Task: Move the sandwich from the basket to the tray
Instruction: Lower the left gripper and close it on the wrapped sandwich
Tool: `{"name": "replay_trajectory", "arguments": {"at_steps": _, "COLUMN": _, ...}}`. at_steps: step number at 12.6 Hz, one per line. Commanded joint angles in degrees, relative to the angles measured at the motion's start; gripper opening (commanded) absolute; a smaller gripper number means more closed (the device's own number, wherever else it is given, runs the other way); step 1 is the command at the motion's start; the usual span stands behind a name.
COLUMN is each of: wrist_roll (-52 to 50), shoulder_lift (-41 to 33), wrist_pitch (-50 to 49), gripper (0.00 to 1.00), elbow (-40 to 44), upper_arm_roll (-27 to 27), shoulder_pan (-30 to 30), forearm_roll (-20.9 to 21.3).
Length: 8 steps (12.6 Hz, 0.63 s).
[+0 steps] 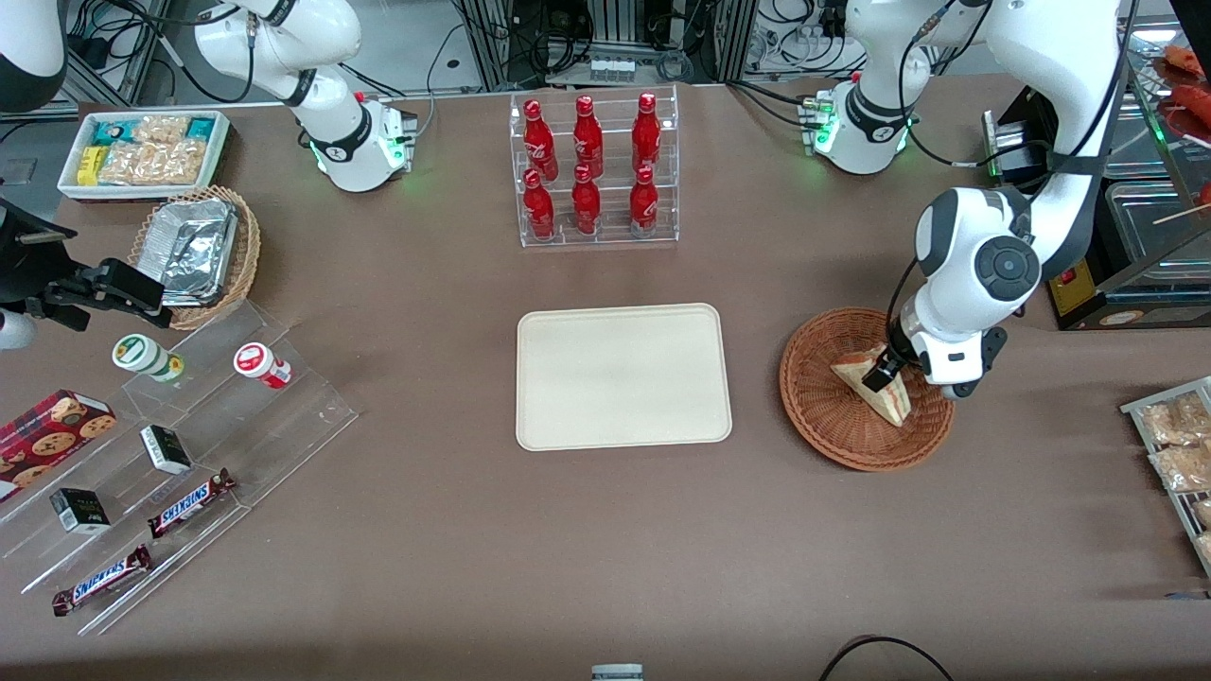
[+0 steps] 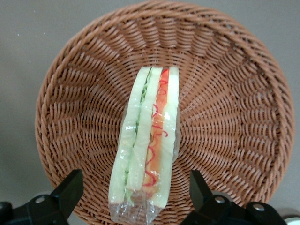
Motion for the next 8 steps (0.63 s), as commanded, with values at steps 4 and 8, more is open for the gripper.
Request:
{"name": "replay_trajectory", "arguments": {"at_steps": 4, "wrist_roll": -2.78, "shoulder_lift": 2.46, "wrist_pitch": 2.92, "gripper": 0.73, "elbow": -0.44, "upper_arm_roll": 0.05, "shoulder_pan": -0.8, "forearm_roll": -0.1}}
{"name": "replay_trajectory", "arguments": {"at_steps": 8, "wrist_roll": -1.47, "shoulder_lift": 1.85, "wrist_pitch": 2.22, "gripper": 0.09, "elbow": -0.09, "upper_arm_roll": 0.14, "shoulder_pan": -0.8, "forearm_roll": 0.51}}
